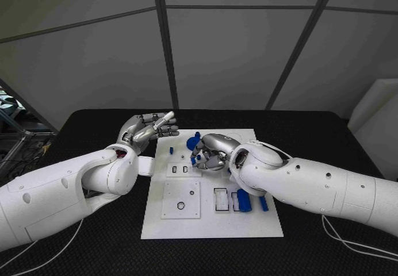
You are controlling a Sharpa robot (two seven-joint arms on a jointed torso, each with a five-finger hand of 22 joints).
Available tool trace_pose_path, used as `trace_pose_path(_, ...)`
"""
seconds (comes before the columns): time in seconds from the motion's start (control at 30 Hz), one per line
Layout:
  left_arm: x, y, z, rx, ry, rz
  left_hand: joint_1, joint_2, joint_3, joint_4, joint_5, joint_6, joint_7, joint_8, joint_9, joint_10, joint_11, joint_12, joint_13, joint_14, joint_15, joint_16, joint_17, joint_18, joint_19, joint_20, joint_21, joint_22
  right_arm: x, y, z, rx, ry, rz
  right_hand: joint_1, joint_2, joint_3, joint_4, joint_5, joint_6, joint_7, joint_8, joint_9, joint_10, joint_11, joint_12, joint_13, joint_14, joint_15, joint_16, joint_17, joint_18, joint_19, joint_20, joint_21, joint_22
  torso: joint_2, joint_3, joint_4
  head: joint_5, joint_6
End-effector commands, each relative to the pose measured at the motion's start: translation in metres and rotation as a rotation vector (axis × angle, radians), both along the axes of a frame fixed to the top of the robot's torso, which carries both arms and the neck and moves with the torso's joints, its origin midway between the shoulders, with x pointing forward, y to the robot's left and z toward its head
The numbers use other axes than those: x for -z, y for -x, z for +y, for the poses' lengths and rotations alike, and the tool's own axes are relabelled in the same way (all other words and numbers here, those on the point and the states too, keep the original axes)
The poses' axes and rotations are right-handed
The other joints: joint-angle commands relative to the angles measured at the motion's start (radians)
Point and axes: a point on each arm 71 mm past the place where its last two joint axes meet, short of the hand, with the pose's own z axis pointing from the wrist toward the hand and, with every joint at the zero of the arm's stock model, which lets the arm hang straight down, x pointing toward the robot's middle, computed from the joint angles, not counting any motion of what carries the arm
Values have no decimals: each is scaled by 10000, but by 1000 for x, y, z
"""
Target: Assemble the parts on the task board
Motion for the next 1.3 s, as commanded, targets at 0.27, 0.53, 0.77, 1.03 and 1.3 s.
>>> trace_pose_path(0.27,-1,0,-1,64,-17,-76,33,96,2,-39,-54,-4,221,-30,-3,-47,-4,-46,16,-4,50,-53,17,-109,-16,24,-62,-9,4,1,8,17,345,-10,-134,-22,38,37,-24,81,-11,5,55,-49,-27,-69,-34,728,-49,22,1276,-1,-38,-48,7,670,-2,4,2,68,-63)
trace_pose_path(0.53,-2,0,-1,83,-10,-76,33,96,2,-39,-54,-4,221,-30,-3,-47,-4,-46,16,-4,50,-53,17,-109,-16,24,-62,-9,13,5,12,-113,663,215,-200,-52,29,60,-65,71,-6,-17,53,-56,-23,-80,-38,727,-47,18,1270,0,-42,-47,3,666,-5,5,-3,92,-97)
trace_pose_path(0.77,-2,1,-1,98,-6,-72,33,96,2,-39,-54,-4,221,-30,-3,-47,-4,-46,16,-4,50,-53,17,-109,-16,24,-62,-9,17,4,12,-75,812,310,-220,-62,26,67,-78,67,-5,-24,53,-65,-21,-96,-51,723,-46,9,1253,4,-54,-46,-5,651,-4,3,3,115,-119)
trace_pose_path(1.03,-2,1,-1,103,-7,-65,36,101,2,-49,-55,-35,223,-31,-5,-44,-3,-49,16,-5,51,-63,19,-109,-18,25,-63,-12,19,4,13,-125,1008,402,-283,-132,14,73,-97,10,15,-78,41,-106,-10,-155,-94,717,-38,-7,1228,14,-88,-42,-30,610,-3,2,0,126,-138)
trace_pose_path(1.3,-2,0,-1,102,-9,-59,36,101,2,-49,-55,-35,223,-31,-5,-44,-3,-49,16,-5,51,-63,19,-109,-18,25,-63,-12,20,4,12,-112,1124,475,-372,-229,6,85,-99,-121,68,-184,13,-223,31,-333,-236,704,-9,-38,1179,29,-145,-24,-72,540,-5,3,-6,134,-140)
